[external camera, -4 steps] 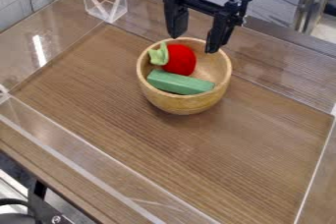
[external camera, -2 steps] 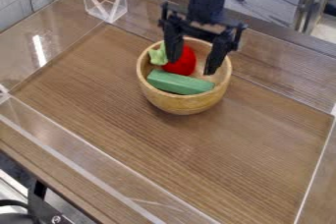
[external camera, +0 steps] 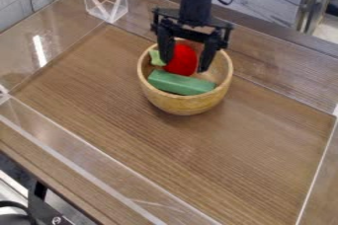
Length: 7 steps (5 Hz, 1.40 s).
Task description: Move the red fruit to the right
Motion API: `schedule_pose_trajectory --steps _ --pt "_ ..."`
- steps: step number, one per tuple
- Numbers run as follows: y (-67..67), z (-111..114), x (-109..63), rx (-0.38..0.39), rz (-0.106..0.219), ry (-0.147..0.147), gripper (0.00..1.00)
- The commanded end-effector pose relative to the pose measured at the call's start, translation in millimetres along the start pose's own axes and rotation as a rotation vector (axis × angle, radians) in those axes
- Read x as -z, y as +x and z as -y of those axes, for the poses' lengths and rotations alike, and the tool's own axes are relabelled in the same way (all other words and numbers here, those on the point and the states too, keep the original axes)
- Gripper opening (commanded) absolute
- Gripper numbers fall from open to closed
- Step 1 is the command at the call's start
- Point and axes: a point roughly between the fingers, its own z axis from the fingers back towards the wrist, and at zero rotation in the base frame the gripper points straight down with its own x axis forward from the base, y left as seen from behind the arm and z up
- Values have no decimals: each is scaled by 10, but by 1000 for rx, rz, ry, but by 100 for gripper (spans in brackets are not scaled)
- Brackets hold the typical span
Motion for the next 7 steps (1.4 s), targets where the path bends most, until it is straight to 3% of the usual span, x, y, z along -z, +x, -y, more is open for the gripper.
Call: schedule_pose_trajectory --steps 1,4,7 --pt "104 -105 -135 -26 37 2 100" --pt "164 -147 -42 66 11 36 100" --pt "276 -143 56 100 13 35 100"
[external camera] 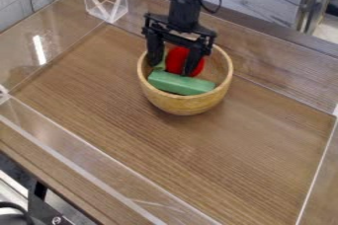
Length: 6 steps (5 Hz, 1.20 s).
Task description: Move the red fruit to the right
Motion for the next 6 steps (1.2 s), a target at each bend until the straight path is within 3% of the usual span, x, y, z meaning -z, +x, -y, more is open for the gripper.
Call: schedule_pose_trajectory --steps 1,2,4,5,6 --pt "104 67 -224 3 68 -4 100" --pt "133 174 -261 18 69 -5 100" --pt "35 301 -185 113 74 7 100" --pt "20 259 -80 147 73 14 0" --pt "-1 209 11 181 73 23 0"
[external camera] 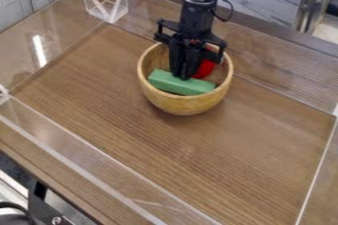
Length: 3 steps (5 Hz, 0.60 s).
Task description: Move the red fruit to the right
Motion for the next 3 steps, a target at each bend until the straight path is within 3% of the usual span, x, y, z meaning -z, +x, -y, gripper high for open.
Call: schedule_pose_trajectory --steps 1,2,3 --pt "6 -156 -121 -50 17 -4 100" --pt "16 -267 -165 -104 10 -19 100" --pt "-41 -292 -295 -100 14 -19 0"
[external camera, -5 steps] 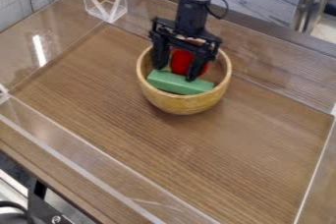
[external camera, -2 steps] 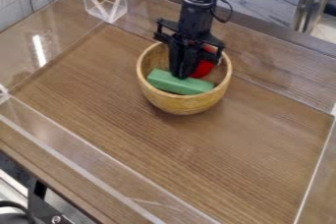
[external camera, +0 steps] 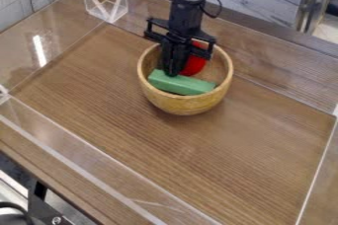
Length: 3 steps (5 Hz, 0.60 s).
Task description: Move the red fruit to the right
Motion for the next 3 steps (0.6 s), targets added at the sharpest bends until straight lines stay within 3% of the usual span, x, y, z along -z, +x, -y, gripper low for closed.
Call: schedule_pose_trajectory --steps 1,2,3 --pt "-8 -79 -450 -69 141 10 0" --pt "-107 -46 -751 -124 230 22 0" --pt "-229 80 -997 -139 298 20 0"
